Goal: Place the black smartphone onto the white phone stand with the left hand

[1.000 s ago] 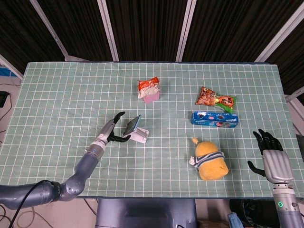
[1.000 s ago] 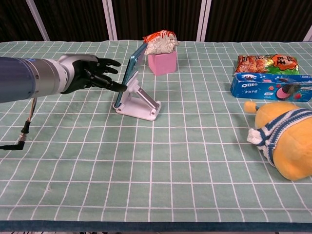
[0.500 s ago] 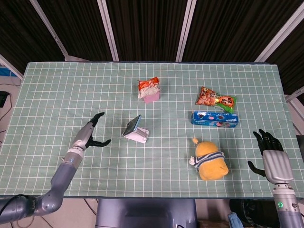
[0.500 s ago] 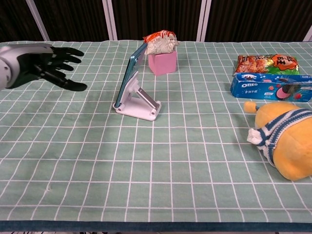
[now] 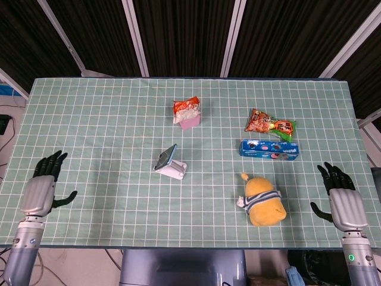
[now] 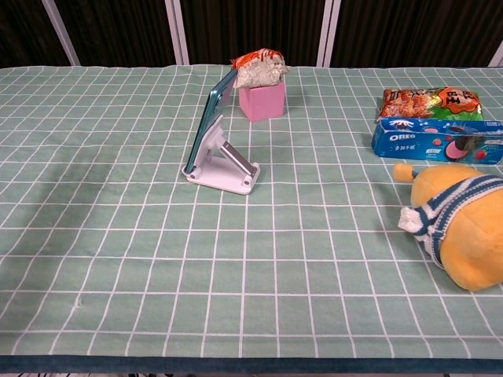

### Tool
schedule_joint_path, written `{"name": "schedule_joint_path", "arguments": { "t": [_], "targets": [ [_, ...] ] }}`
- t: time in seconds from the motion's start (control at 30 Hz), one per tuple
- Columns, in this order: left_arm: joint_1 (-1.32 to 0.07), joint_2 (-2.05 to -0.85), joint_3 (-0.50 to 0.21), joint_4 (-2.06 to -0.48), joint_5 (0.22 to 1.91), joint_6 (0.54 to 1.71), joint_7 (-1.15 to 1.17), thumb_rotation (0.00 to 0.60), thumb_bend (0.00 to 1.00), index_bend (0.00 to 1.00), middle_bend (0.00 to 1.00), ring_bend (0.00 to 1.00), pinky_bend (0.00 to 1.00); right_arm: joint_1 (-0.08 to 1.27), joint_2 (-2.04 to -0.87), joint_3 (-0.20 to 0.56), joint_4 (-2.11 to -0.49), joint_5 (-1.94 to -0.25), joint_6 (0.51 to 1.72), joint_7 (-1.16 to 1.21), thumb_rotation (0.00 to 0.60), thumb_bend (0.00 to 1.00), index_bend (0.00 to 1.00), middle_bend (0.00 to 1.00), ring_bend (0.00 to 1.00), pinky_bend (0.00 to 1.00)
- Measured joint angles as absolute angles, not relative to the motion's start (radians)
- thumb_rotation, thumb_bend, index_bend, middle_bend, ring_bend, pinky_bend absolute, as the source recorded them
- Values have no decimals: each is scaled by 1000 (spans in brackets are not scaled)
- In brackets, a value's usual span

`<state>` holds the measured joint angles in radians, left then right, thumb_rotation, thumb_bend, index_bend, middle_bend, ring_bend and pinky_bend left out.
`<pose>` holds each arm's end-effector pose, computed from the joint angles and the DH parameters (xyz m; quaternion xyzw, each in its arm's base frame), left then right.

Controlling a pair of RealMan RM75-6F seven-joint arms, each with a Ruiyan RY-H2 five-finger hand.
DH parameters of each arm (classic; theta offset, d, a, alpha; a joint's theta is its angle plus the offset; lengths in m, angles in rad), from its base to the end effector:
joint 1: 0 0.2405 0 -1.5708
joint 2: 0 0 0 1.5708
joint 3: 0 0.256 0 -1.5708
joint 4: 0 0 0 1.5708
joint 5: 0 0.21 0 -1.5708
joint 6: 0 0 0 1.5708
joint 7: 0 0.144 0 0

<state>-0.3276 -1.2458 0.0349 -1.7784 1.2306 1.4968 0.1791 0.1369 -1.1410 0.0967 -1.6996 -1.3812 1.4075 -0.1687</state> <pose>-0.2596 0.2228 0.1044 -0.5811 -0.4417 -0.3970 0.5565 -0.2964 -0.2039 0.1454 0.5929 -0.3944 0.3587 0.6035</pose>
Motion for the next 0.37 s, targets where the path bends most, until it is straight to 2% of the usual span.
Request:
{"name": "schedule_joint_path", "arguments": {
  "t": [0.2,0.37],
  "targets": [
    [-259,-1237,56,-1747,1258,1544,216,600,182,0,0,0,0,137,-1141,96,-1699,-1384,1409,-169,600,369,26,0,0,140],
    [-244,-1232,38,-1746,1263,1536,206,600,182,0,0,0,0,135,-1142,96,-1699,-1388,1413,-168,600,369,26,0,0,140]
  ]
}}
